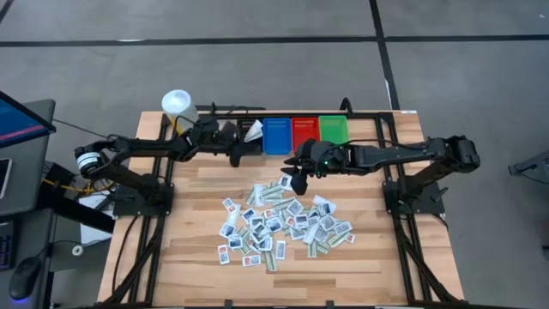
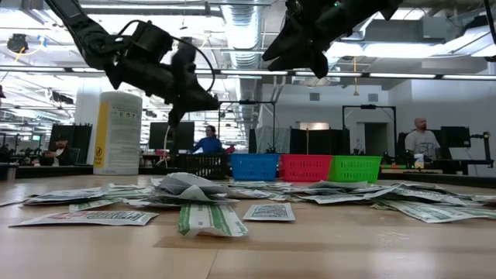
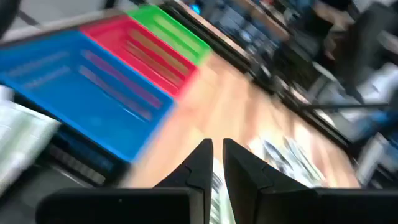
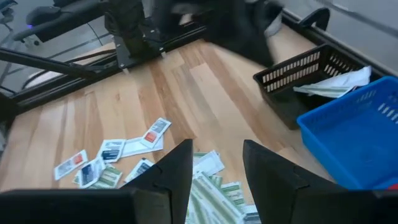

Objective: Pick & Place First Aid Supplies
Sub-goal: Put the green bandage pack in the black bin

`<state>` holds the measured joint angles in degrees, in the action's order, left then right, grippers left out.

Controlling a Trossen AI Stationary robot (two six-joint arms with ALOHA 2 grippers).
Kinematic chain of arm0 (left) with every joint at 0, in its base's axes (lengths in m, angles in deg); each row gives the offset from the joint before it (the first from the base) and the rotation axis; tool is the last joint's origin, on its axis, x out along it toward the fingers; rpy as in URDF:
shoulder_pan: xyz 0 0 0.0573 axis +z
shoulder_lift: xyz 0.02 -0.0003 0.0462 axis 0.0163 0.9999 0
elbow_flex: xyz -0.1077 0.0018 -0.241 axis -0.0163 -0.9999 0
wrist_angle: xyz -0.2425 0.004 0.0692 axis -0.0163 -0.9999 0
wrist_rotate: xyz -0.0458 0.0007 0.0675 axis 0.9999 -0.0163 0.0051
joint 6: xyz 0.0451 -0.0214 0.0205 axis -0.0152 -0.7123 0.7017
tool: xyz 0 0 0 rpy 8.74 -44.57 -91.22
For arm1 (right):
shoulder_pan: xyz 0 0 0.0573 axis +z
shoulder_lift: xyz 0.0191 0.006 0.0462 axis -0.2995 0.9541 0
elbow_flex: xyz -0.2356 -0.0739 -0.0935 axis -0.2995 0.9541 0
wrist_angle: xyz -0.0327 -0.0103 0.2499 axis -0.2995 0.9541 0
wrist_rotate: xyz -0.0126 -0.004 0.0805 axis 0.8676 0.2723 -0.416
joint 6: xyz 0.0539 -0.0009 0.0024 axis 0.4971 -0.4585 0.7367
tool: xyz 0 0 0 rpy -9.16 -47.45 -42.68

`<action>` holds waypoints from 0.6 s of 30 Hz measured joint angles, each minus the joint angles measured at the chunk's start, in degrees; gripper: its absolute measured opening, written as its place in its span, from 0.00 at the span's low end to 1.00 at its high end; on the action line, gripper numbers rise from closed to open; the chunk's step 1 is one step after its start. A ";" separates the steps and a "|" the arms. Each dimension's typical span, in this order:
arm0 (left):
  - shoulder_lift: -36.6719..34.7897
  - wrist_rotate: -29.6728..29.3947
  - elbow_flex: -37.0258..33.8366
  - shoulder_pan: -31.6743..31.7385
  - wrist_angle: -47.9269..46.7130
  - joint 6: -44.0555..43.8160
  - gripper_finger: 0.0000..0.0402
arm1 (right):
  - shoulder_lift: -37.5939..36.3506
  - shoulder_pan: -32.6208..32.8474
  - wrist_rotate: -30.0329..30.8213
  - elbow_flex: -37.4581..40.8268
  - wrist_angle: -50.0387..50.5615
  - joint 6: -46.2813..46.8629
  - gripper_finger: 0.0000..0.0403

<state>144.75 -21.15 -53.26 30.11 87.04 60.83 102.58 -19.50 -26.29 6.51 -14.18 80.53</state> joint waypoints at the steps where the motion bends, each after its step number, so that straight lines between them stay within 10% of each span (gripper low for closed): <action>1: -0.41 0.72 -0.67 -0.76 -0.25 0.92 0.09 | 0.00 -0.03 0.24 0.00 0.01 -0.41 0.33; 18: -0.88 -4.77 -11.69 -18.19 -2.16 18.60 0.02 | 0.00 -0.56 0.88 0.00 0.72 -3.42 0.32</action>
<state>143.87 -25.92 -64.94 11.92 84.88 79.44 102.58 -20.06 -25.41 6.51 -13.46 77.11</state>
